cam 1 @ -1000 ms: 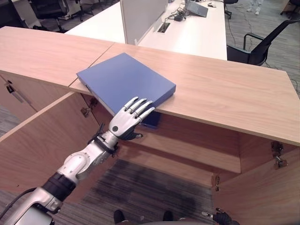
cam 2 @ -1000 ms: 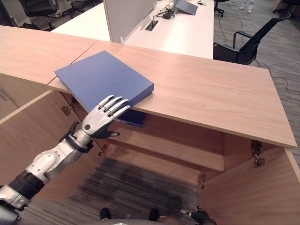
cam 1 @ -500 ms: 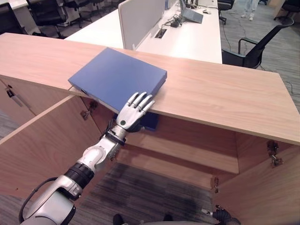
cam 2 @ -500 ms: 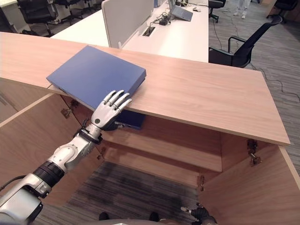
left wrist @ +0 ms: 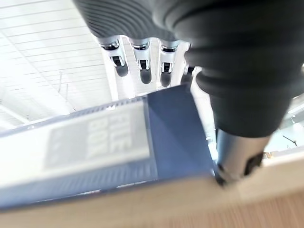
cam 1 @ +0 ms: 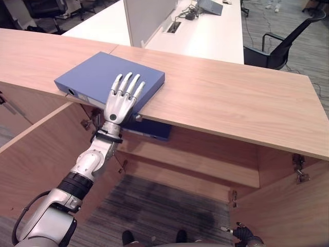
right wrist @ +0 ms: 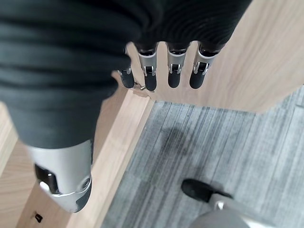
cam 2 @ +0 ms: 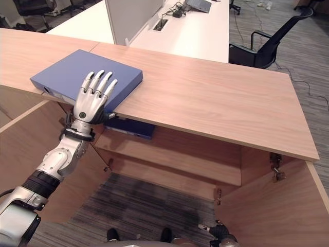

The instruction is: Put the empty folder in the office cabinet

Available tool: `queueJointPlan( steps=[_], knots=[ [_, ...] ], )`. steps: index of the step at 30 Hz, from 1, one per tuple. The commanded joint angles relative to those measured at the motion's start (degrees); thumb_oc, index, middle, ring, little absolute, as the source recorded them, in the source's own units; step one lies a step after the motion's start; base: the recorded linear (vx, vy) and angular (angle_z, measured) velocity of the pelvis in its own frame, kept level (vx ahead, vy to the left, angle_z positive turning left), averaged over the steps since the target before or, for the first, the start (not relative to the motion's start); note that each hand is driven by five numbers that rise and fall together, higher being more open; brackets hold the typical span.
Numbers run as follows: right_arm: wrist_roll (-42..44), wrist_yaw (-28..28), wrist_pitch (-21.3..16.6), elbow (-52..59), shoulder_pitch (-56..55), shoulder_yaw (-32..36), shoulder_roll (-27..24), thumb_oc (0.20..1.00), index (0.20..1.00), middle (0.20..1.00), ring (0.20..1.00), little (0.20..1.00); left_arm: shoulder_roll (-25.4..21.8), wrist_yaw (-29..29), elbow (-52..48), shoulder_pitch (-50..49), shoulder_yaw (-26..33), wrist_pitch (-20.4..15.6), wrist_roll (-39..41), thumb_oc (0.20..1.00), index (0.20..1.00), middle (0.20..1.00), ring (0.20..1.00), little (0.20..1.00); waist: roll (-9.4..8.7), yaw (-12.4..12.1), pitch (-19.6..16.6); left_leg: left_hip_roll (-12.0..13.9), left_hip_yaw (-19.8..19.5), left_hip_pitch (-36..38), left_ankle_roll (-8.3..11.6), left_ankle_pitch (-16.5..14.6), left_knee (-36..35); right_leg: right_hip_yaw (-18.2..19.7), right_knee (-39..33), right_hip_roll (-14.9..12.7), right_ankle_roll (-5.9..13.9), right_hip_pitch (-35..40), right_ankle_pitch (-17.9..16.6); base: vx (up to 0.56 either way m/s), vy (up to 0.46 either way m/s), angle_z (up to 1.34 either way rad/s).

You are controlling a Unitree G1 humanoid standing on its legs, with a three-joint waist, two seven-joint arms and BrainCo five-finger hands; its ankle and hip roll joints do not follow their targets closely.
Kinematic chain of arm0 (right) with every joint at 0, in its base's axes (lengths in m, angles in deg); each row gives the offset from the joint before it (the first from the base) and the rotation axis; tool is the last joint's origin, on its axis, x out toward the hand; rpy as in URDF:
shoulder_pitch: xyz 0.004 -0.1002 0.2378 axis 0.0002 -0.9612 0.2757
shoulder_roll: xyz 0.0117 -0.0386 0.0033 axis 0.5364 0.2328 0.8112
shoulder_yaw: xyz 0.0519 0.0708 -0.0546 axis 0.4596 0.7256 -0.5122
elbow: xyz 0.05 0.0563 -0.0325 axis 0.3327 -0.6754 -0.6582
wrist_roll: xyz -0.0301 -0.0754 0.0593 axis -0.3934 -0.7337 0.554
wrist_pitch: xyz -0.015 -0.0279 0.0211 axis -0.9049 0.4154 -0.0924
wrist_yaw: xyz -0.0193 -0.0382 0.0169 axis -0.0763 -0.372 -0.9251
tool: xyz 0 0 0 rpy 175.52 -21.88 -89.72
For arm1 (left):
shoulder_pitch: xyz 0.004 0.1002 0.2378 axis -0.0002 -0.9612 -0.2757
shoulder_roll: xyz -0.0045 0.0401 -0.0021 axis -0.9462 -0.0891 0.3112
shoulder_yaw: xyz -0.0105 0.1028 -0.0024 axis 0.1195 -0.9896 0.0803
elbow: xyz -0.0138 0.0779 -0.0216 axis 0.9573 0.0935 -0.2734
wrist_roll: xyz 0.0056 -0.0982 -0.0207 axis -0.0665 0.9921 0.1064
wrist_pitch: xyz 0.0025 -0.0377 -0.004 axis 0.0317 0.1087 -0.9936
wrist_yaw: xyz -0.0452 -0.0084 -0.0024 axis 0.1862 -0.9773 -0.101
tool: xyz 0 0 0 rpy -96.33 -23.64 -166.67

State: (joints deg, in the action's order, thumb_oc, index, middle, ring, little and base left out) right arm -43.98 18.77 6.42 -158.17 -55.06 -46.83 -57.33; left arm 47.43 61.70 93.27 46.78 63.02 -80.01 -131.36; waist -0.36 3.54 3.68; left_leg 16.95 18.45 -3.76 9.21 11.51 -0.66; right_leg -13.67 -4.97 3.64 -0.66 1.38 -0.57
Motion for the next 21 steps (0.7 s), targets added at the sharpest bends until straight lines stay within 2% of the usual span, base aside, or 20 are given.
queueJointPlan(
  steps=[1, 6, 16, 21],
  knots=[
    [0.6, -0.3, -0.2, -0.7, 1.6, -1.0, 0.5, 1.000, 1.000, 1.000, 1.000, 1.000, -1.3, 1.2, 5.0, 2.9, 4.8, 3.5, -0.8, 0.200, 0.200, 0.200, 0.200, 0.200, -2.41, 1.1, -2.4, 1.1, -2.6, -6.6, 1.69, -4.0, 2.6, 1.6, 0.0, -0.9, 3.91, 0.7, 6.9, 0.00, 0.000, 0.00],
    [0.7, 0.1, 0.0, -0.5, 1.6, -0.8, 0.3, 1.000, 1.000, 1.000, 1.000, 1.000, -0.4, 0.6, 8.4, 2.1, 6.6, 5.3, 1.1, 0.200, 0.200, 0.200, 0.200, 0.200, -2.59, 1.3, -2.3, 1.1, -2.7, -7.0, 1.65, -4.1, 3.0, 1.7, 0.0, -1.0, 3.86, 0.7, 6.8, 0.00, 0.000, 0.00],
    [1.2, 0.9, 0.1, 0.3, 1.7, -0.1, 0.0, 1.000, 1.000, 1.000, 1.000, 1.000, -0.7, -2.4, 14.0, -0.9, 7.7, 6.9, 2.6, 0.200, 0.200, 0.200, 0.200, 0.200, -2.62, 1.2, -2.1, 1.1, -2.8, -8.5, 1.46, -4.2, 3.8, 1.8, 0.0, -1.0, 3.87, -0.7, 6.3, 0.00, 0.000, 0.00],
    [1.1, 1.3, 0.4, 0.4, 0.9, 0.4, 0.1, 1.000, 1.000, 1.000, 1.000, 1.000, -0.8, -2.0, 14.7, -3.7, 10.3, 7.4, 3.8, 0.200, 0.200, 0.200, 0.200, 0.200, -2.70, 1.1, -2.1, 1.2, -3.0, -9.8, 1.49, -4.1, 4.2, 1.9, 0.0, -0.8, 3.75, -1.7, 6.0, 0.00, 0.000, 0.00]
  ],
)
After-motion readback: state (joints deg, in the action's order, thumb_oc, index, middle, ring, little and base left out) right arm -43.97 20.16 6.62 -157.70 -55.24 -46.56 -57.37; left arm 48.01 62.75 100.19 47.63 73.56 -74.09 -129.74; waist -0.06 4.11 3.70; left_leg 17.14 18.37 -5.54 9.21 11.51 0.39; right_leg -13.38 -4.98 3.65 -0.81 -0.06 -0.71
